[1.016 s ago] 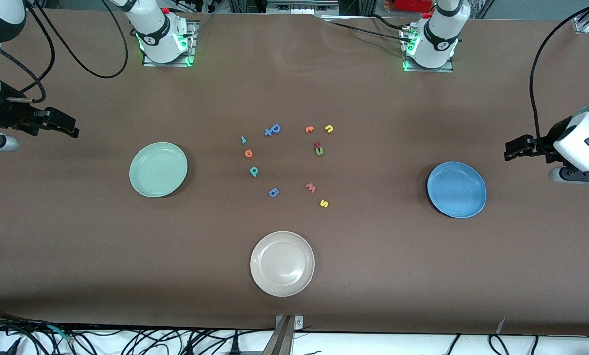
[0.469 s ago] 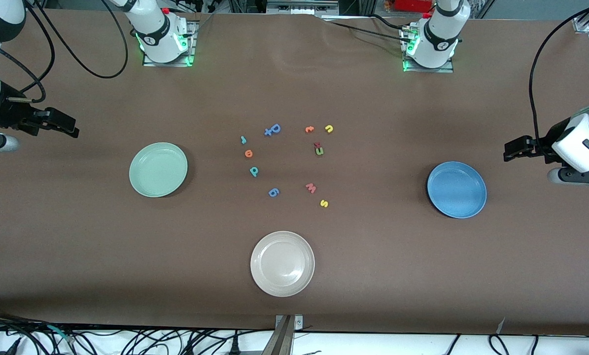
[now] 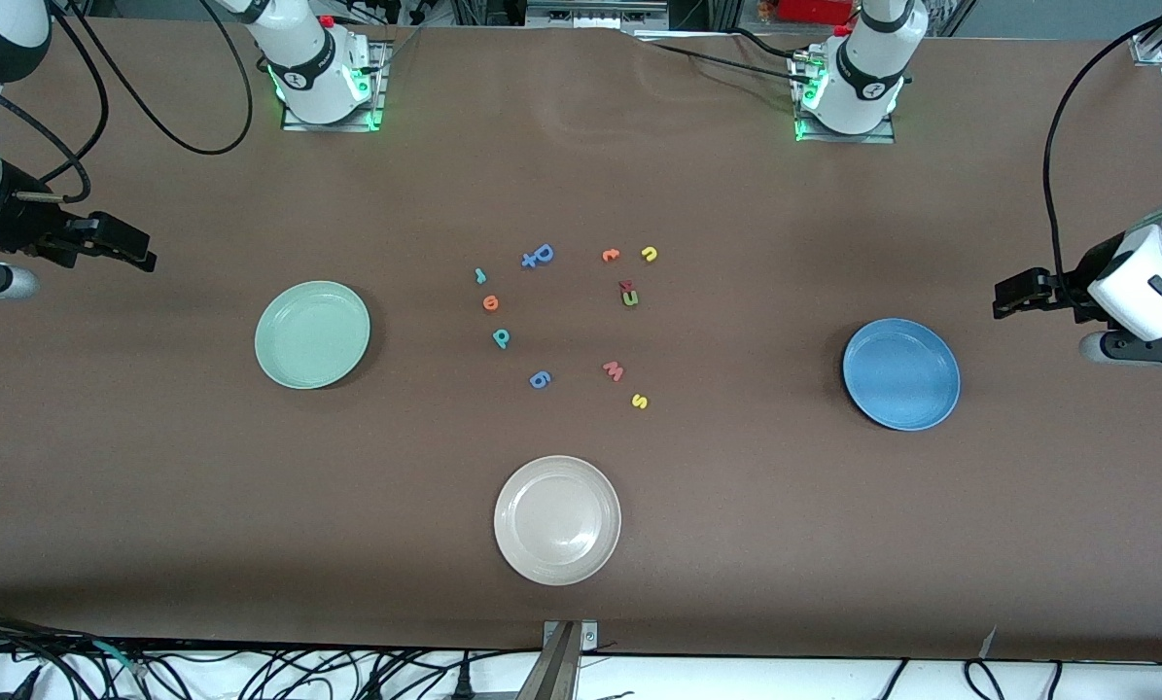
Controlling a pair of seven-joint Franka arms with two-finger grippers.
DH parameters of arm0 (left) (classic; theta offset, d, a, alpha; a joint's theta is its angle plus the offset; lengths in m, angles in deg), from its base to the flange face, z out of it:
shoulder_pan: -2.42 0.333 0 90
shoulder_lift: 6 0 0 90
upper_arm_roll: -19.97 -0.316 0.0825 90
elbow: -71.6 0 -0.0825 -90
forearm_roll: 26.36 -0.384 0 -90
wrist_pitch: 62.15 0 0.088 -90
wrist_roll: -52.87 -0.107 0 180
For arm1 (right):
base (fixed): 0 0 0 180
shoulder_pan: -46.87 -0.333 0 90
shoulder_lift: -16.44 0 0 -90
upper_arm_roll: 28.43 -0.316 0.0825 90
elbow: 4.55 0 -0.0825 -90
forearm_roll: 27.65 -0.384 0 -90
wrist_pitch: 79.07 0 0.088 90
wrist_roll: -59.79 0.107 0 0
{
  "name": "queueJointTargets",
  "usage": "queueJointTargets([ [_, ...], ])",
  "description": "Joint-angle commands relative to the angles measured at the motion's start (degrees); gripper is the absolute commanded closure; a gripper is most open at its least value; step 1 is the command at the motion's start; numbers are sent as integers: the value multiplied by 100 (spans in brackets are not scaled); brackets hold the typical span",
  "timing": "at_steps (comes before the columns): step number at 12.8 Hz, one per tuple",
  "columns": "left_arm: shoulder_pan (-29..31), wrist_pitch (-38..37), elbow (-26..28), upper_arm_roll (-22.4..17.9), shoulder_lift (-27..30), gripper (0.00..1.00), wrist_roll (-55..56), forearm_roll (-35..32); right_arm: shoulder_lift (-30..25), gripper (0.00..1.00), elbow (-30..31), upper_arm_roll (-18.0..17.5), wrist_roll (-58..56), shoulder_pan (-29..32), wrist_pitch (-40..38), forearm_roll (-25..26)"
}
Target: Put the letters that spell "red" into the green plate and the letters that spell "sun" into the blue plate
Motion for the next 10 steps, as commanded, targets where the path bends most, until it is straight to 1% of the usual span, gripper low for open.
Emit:
queueJointTargets([
  [1,-14,-80,-172,18,-81,0,-42,-183,1,0,-104,-23,61,-5,-110,61],
  [10,-23,-89,-128,26,-81,0,-50,-139,-7,0,-104,-23,44,-5,-110,61],
])
